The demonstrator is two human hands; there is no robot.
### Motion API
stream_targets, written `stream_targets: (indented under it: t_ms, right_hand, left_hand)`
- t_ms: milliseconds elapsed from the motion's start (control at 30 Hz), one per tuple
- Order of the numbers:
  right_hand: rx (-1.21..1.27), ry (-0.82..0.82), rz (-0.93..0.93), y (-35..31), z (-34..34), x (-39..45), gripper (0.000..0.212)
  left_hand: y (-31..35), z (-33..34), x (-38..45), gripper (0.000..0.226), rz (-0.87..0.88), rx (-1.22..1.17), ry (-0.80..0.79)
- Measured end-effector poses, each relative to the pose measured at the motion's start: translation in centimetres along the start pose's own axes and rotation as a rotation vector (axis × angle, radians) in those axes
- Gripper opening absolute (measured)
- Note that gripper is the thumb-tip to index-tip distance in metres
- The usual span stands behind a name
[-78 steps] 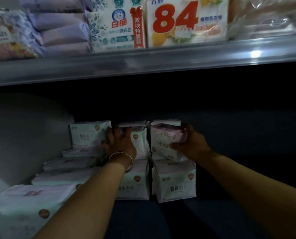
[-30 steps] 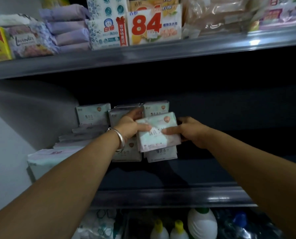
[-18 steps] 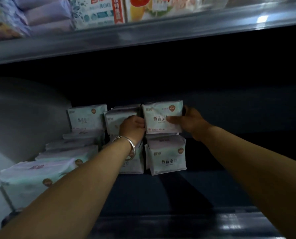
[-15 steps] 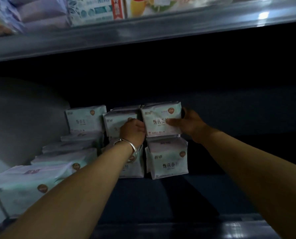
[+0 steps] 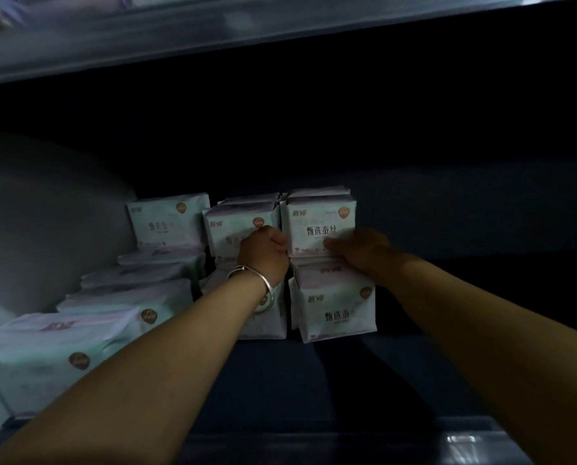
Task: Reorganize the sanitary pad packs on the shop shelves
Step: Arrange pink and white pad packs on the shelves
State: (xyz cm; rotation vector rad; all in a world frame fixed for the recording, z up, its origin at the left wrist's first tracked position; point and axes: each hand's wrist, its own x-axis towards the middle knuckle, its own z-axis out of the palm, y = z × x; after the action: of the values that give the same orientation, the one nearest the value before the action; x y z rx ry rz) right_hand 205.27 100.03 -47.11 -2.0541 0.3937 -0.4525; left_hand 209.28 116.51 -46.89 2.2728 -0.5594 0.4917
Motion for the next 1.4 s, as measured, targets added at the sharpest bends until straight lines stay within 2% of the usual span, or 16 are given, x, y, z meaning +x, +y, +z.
stream_targets:
  t_ms: [100,300,500,600,733,933,1033,1133,1267,1400]
  right_hand:
    - [0.052,0.062,0.055,-0.1,1.0,0.1,0.048]
    - [0.069,0.064,0.084,-0.3,1.4,-0.4,0.043]
    - [-0.323,0.097,-0.032,-0.1,-0.4,-5.1,0.033]
    - [-0.477,0.117,-0.180,0.5,-1.2,-9.5,0.029]
    - [-0.732,0.149,-0.447,2.3,-2.5,-16.2,0.034]
    - [-0.802,0.161,-0.685,7.2,-3.9,-25.9,0.033]
    - [-0.815,0.106,-0.773,11.0,-4.4,-29.9,0.031]
    - [-0.777,-0.014,-0.723,15.7,-4.8,-33.3,0.031]
    - [-0.774,-0.204,-0.462,21.3,-4.4,-36.9,0.031]
    - [-0.787,-0.441,-0.315,26.9,-0.8,-38.6,0.025]
  left_hand:
    - [0.6,-0.2,-0.5,0.026,-0.007,-0.045,0.023]
    - [1.2,-0.6,-1.7,0.031,0.046,-0.004,0.009]
    - [2.1,-1.3,-5.5,0.030,0.145,0.231,-0.033]
    - [3.4,-1.8,-9.1,0.032,0.174,0.347,-0.013]
    - [4.6,-2.4,-15.4,0.032,0.200,0.418,-0.053]
    - [5.2,-2.1,-25.2,0.035,0.251,0.469,-0.120]
    - [4.6,-0.7,-29.8,0.036,0.264,0.453,-0.175]
    - [3.9,1.7,-33.7,0.034,0.266,0.461,-0.255]
    - [2.0,6.3,-38.5,0.029,0.257,0.460,-0.401]
    - [-2.2,10.4,-42.7,0.019,0.226,0.355,-0.602]
